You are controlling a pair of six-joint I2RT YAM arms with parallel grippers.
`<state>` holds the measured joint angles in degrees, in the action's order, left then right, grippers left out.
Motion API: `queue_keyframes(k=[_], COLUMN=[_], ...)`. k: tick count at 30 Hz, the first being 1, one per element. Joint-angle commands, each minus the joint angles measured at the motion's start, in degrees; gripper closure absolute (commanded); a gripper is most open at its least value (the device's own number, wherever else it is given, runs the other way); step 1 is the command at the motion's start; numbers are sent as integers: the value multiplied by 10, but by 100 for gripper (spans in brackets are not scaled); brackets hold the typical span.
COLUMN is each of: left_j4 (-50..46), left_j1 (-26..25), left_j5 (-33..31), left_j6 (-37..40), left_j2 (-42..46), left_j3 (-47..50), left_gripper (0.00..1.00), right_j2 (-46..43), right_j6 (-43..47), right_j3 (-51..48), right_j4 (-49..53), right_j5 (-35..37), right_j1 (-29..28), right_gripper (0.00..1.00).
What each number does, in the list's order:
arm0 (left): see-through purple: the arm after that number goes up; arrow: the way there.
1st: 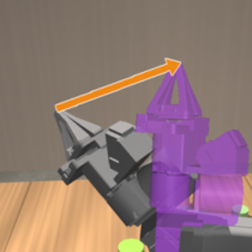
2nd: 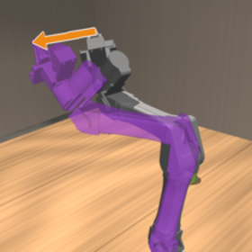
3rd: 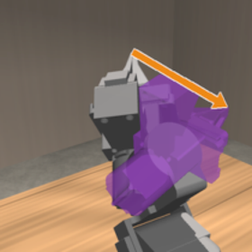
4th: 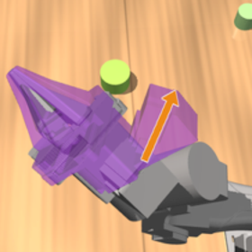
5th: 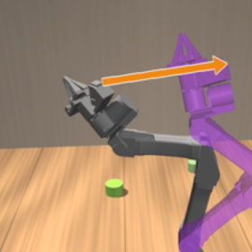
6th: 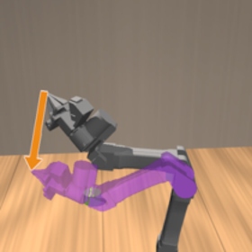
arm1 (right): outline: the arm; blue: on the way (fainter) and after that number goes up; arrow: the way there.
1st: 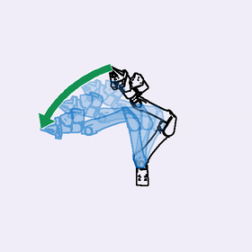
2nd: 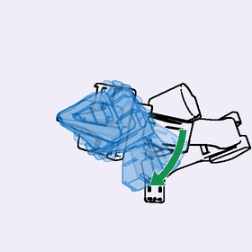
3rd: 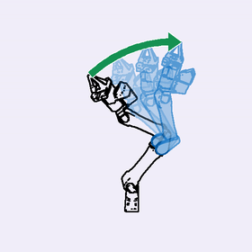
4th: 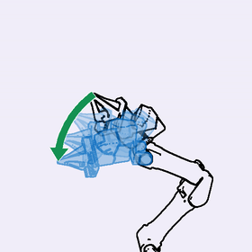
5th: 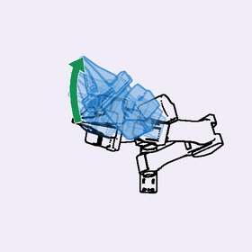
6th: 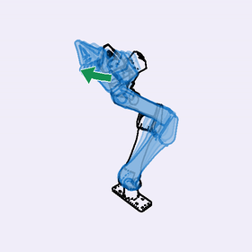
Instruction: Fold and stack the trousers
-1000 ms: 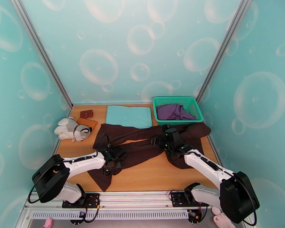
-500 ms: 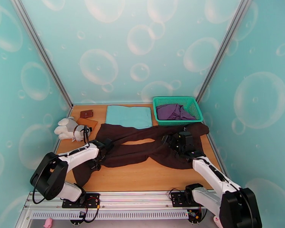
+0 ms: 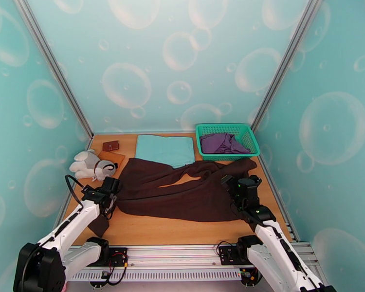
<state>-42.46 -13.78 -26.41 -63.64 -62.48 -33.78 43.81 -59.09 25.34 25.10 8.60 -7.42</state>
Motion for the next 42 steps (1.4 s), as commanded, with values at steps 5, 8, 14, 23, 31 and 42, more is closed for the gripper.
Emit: queue_keyframes(k=[5,8,14,23,31,42], left_j4=[110,104,85,131,74,85], left_j1=[-8,-19,-28,-27,-26,-21], left_j5=[48,34,13,18,67,98], left_j6=[106,125,136,169,130,86], left_j2=[-16,-10,29,61,-35,-52], left_j3=[15,2,-11,-8,-34,24], left_gripper=[100,100,78,16,1,1], right_j2=[162,191,249,378,378,188], right_j6=[-140,-160,-164,-98,-37,24], right_j3=[15,6,21,92,134,140], right_j4=[64,29,96,144,148,140], right_j5=[36,40,46,61,134,208], right_j1=[-42,-36,67,260,342,115], right_gripper=[1,1,1,1,1,1])
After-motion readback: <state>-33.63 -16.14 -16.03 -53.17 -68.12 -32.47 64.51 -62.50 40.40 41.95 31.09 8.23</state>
